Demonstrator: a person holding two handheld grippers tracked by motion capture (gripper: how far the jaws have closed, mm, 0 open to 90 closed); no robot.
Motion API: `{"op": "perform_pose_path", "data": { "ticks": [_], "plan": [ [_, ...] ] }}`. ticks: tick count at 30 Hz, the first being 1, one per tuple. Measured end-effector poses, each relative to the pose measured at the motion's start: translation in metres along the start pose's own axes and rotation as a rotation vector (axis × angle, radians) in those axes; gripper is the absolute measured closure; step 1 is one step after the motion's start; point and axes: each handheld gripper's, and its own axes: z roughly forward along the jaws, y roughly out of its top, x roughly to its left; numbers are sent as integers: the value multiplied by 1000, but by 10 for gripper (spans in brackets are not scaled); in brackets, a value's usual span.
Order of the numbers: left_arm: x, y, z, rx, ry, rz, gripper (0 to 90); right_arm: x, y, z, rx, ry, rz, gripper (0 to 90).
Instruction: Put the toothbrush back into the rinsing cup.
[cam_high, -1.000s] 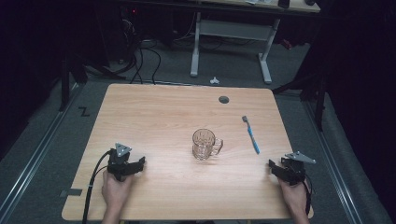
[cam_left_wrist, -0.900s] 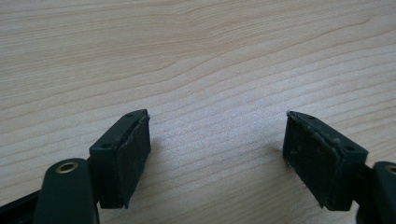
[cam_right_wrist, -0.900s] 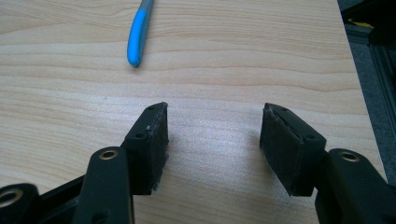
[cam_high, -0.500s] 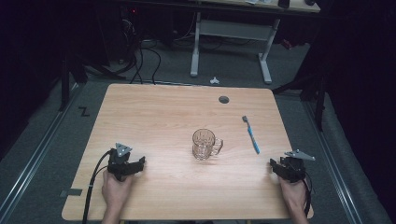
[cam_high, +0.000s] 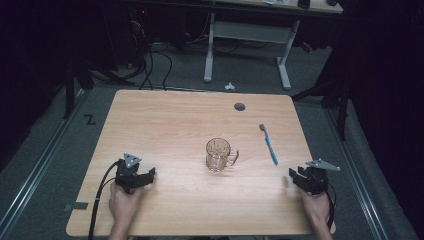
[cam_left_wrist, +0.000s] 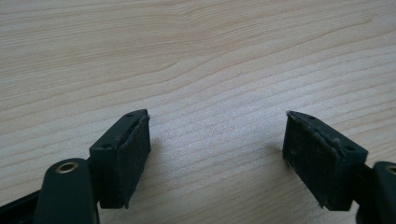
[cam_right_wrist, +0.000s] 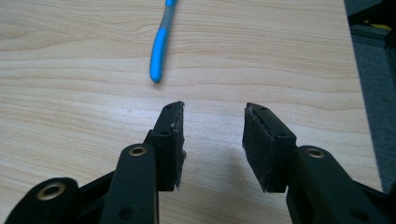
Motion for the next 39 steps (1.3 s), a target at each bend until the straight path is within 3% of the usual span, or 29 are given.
{"op": "perform_pose_path", "data": {
  "ticks": [4, 14, 25, 39],
  "plan": [
    [0, 0, 0, 0, 0, 0, 238, 2, 3, 2, 25, 20, 3, 589],
    [0, 0, 0, 0, 1, 0, 238, 9, 19, 5, 21, 37, -35, 600],
    [0, 0, 0, -1, 1, -2, 238, 10, 35, 12, 22, 68, -35, 622],
    [0, 0, 0, -1, 1, -2, 238, 18, 74, 34, 86, 102, -72, 634]
  ]
}}
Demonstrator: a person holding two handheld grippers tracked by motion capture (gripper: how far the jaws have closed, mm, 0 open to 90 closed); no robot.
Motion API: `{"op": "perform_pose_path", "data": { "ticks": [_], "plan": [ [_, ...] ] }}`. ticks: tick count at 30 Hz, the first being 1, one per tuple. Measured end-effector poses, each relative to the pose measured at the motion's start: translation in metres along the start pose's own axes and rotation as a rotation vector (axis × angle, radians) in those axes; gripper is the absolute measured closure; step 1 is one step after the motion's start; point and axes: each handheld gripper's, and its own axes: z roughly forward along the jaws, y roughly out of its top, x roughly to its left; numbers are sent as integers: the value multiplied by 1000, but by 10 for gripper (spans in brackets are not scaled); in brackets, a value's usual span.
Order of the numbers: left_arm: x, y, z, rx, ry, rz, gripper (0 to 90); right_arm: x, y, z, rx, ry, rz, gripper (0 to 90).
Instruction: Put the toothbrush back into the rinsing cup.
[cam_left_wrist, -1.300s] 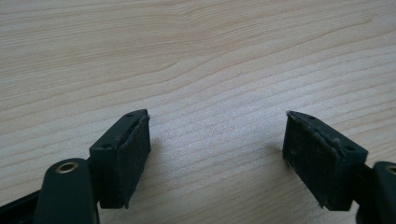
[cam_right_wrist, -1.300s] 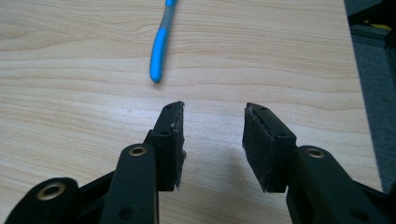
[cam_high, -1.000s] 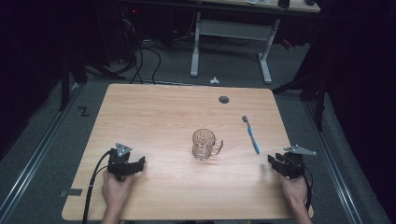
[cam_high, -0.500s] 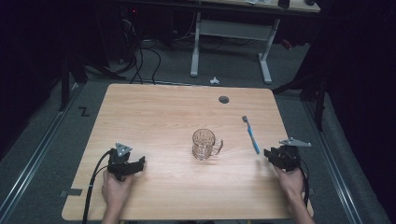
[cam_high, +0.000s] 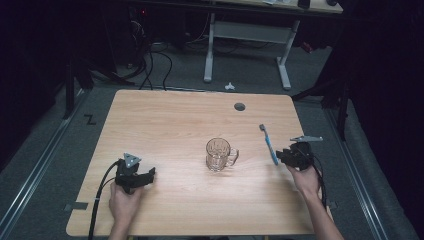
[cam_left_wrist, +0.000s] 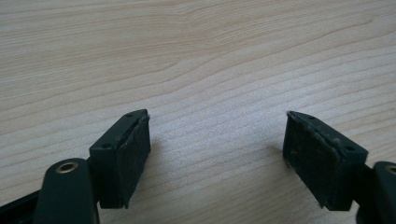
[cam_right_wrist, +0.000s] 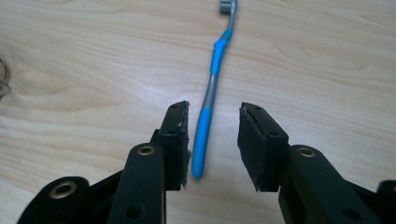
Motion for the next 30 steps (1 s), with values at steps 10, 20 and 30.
{"op": "perform_pose_path", "data": {
  "ticks": [10, 20, 30],
  "plan": [
    [0, 0, 0, 0, 0, 0, 238, 1, 27, 14, 66, 5, -15, 647],
    [0, 0, 0, 0, -1, 0, 238, 4, 48, 27, 103, 7, -19, 656],
    [0, 0, 0, 0, -1, 1, 238, 3, 68, 43, 148, -28, -24, 666]
  ]
}}
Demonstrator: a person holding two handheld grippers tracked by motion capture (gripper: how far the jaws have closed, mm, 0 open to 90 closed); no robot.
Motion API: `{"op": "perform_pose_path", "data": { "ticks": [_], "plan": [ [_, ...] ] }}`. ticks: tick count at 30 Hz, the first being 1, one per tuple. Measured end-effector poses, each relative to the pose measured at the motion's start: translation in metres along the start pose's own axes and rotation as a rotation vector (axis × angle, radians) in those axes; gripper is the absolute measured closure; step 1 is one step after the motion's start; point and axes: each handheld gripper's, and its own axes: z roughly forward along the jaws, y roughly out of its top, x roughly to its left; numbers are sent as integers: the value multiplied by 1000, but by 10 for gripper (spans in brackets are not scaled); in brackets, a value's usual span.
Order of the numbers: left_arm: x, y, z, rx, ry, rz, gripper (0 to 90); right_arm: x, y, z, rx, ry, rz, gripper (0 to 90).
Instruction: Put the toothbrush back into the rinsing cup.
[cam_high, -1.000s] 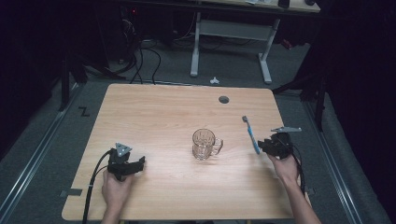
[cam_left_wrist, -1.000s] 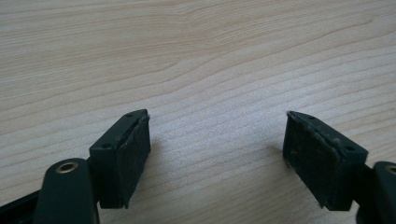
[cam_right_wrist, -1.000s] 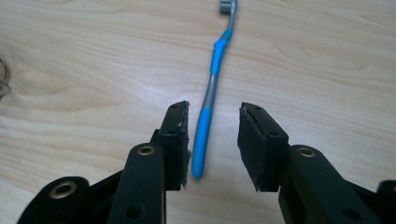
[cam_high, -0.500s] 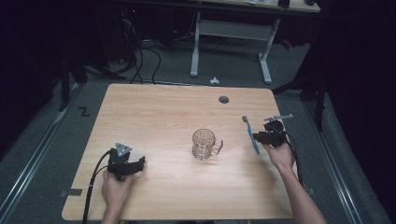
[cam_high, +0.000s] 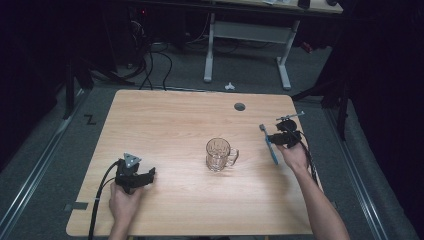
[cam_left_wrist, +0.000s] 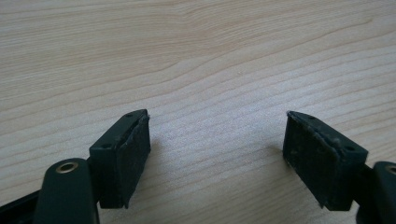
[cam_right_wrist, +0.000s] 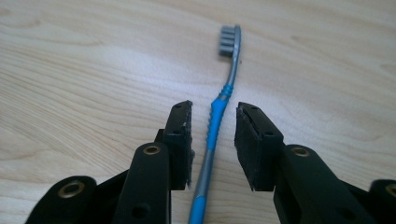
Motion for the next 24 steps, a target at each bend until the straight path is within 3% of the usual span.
{"op": "perform_pose_path", "data": {
  "ticks": [3, 8, 15, 24],
  "plan": [
    [0, 0, 0, 0, 0, 0, 238, 0, 3, 7, 29, -9, -5, 667],
    [0, 0, 0, 0, 0, 0, 238, 0, 9, 11, 14, -6, 1, 668],
    [0, 0, 0, -1, -3, -4, 238, -1, 16, 24, 71, -29, 12, 672],
    [0, 0, 0, -1, -3, -4, 238, 6, 23, 37, 99, -52, -10, 683]
  ]
}}
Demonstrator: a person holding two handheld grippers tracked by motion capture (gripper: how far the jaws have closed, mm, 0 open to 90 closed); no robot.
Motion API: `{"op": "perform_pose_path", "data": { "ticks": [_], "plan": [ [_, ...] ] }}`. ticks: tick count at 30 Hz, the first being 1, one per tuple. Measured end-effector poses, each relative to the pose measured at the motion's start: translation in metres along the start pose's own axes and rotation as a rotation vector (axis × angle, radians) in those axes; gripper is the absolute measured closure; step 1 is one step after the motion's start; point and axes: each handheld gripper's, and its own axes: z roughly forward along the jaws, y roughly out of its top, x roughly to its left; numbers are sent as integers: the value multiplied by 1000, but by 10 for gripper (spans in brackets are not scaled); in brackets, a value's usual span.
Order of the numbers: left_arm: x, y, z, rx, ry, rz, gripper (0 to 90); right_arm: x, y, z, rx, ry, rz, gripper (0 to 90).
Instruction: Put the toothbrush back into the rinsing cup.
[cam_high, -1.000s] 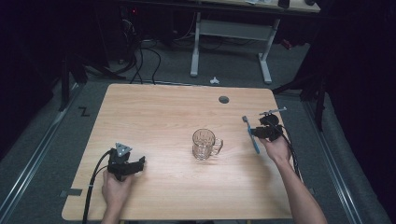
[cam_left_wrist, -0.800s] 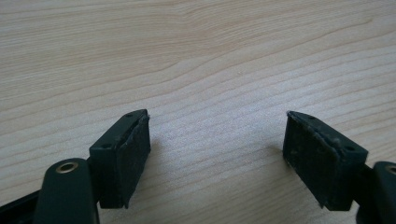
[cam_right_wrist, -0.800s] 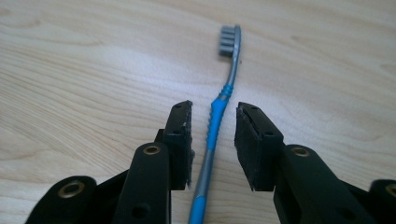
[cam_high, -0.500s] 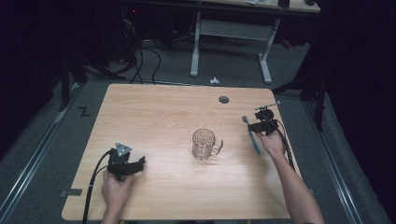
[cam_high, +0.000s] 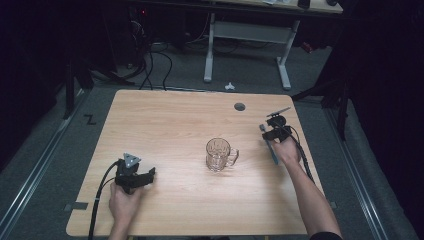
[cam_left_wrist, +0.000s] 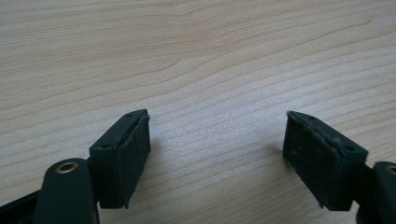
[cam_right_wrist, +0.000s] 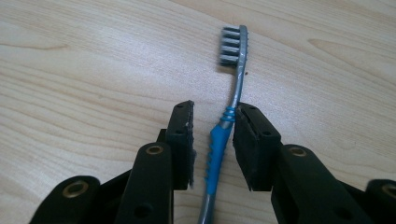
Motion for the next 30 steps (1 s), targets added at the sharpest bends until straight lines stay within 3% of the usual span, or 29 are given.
{"op": "perform_pose_path", "data": {
  "ticks": [7, 10, 19, 24, 30],
  "plan": [
    [0, 0, 0, 0, 0, 0, 237, -1, 5, 6, 10, -20, 21, 710],
    [-1, 0, 0, 1, 2, 7, 237, 1, 6, 9, 22, -31, 5, 721],
    [-1, 0, 0, 1, 2, 7, 237, -4, 5, 17, 50, -12, 36, 760],
    [-1, 0, 0, 1, 1, 7, 237, -3, 8, 17, 72, -18, 14, 799],
    [-1, 0, 0, 1, 1, 7, 237, -7, 6, 15, 81, 10, 30, 805]
  ]
}}
